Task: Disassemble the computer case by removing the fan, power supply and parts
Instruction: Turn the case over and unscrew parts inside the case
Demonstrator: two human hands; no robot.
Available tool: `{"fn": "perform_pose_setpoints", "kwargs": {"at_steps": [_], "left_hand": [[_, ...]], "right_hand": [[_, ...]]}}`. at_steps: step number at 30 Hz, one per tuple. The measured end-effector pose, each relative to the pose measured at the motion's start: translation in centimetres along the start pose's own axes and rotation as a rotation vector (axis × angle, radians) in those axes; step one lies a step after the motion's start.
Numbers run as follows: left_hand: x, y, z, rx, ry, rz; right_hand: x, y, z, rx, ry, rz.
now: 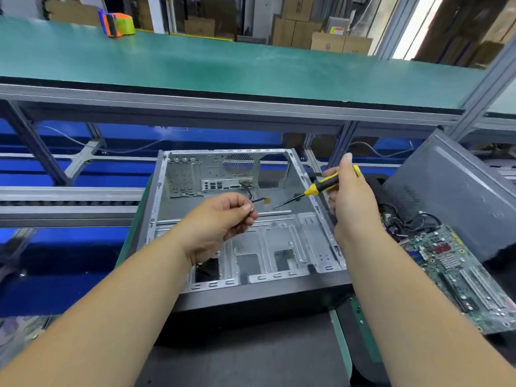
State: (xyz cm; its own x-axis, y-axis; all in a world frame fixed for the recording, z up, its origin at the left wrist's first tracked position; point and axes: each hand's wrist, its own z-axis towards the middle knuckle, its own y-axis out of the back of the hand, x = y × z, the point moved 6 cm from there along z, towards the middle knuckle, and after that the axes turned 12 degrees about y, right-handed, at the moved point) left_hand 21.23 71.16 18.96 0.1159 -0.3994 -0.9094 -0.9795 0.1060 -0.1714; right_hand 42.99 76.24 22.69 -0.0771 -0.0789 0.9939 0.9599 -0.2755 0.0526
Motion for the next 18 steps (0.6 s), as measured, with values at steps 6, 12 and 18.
{"fn": "perform_pose_setpoints", "kwargs": {"at_steps": [6,12,18], "left_hand": [[-0.1,-6.8,1.8,-0.025,0.02,-0.008],[-0.4,-16.8,4.9,-0.129,-0.14,0.617],[1.4,-27.4,8.1,-0.168,-0.349,1.309]], "right_hand": [[-2.3,6.4,3.1,0.056,-0.083,0.156],[-4.5,13.2,5.8,0.108,-0.189,0.163],[-7.3,19.4,7.1,0.214,-0.199,0.024]]}}
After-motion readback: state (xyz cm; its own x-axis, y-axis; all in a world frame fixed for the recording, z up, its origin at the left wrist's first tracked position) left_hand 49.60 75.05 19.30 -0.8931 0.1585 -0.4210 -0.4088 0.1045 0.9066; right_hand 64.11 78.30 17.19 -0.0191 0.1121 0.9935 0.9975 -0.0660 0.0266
